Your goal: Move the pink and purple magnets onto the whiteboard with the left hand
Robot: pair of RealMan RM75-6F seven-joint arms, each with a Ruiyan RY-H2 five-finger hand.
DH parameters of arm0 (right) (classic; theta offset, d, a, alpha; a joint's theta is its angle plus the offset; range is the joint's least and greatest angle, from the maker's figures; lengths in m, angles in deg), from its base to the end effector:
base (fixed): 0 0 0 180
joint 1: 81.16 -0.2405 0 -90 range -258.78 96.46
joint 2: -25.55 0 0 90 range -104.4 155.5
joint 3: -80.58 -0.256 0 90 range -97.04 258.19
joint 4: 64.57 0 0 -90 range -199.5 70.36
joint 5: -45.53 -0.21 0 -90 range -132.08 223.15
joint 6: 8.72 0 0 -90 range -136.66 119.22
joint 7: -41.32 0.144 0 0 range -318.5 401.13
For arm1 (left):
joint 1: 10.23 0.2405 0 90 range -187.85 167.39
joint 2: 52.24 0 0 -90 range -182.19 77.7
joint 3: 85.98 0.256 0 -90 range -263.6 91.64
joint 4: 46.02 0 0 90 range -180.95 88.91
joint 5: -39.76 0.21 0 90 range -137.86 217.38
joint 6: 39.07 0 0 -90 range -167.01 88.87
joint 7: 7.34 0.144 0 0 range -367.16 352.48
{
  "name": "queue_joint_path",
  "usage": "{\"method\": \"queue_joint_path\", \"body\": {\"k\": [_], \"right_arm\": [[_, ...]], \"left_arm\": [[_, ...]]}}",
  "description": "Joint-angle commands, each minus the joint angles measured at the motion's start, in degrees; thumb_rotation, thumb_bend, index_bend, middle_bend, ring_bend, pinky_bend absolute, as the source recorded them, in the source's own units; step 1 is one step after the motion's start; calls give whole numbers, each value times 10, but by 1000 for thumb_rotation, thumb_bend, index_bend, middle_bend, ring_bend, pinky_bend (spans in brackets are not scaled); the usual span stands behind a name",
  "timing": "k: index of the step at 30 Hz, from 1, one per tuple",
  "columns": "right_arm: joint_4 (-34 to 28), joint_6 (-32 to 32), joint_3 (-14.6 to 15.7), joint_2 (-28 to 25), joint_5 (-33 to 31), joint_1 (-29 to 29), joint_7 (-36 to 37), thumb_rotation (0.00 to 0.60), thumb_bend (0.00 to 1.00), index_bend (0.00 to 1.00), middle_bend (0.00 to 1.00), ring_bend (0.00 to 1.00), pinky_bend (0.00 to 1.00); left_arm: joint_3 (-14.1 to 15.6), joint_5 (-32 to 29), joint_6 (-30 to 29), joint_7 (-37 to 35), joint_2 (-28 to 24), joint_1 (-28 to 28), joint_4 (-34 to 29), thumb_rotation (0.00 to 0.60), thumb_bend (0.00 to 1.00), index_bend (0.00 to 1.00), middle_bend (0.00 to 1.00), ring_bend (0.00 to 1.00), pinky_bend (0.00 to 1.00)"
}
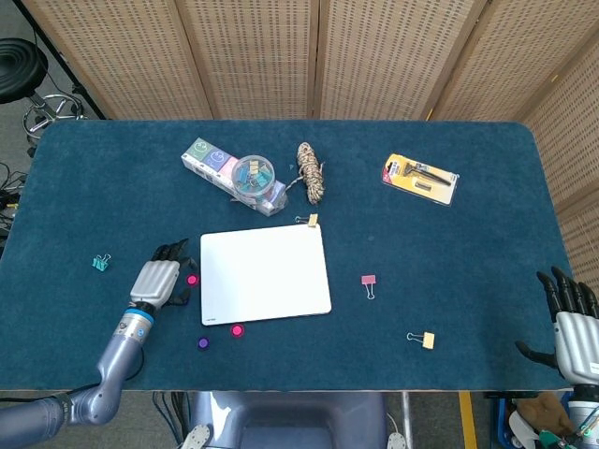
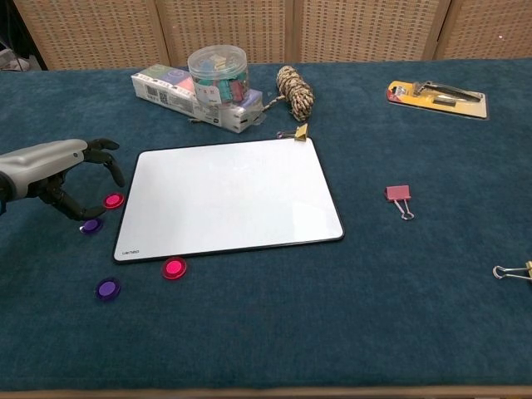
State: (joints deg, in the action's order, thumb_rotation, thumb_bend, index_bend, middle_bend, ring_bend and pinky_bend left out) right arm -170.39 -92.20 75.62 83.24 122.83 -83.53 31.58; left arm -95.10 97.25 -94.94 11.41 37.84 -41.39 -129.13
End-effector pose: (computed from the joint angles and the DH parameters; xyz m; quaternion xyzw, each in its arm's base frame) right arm -0.2970 -0.1710 0.1801 0.5576 -0.4206 0.3367 0.6316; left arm -0.2286 0.3063 -0.0215 -0.6707 -0.4938 -0.3099 0.4586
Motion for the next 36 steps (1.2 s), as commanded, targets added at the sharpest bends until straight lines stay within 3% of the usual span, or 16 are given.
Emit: {"method": "queue_joint_path", "body": {"k": [1, 29, 34, 36], "right_arm": [[0, 0, 0, 0, 0, 0, 0, 600, 0, 0, 0, 0, 0], [-1, 0, 0, -3, -4, 0, 6, 600, 0, 0, 0, 0, 0], [-1, 1, -1, -3, -6, 0, 6, 600, 0, 0, 0, 0, 0], [-1, 1, -1, -3, -6, 0, 7, 600, 0, 0, 0, 0, 0]], "left_arm": [[-2, -10, -3, 5, 2, -1, -1, 600, 361, 374, 0, 0, 0], [3, -39, -6, 19, 17, -13, 15, 600, 361, 399, 0, 0, 0], [4, -38, -6, 17, 19, -14, 17, 600, 366, 449, 0, 0, 0], [5, -38, -5, 16, 19, -14, 17, 600, 372, 518, 0, 0, 0]]}}
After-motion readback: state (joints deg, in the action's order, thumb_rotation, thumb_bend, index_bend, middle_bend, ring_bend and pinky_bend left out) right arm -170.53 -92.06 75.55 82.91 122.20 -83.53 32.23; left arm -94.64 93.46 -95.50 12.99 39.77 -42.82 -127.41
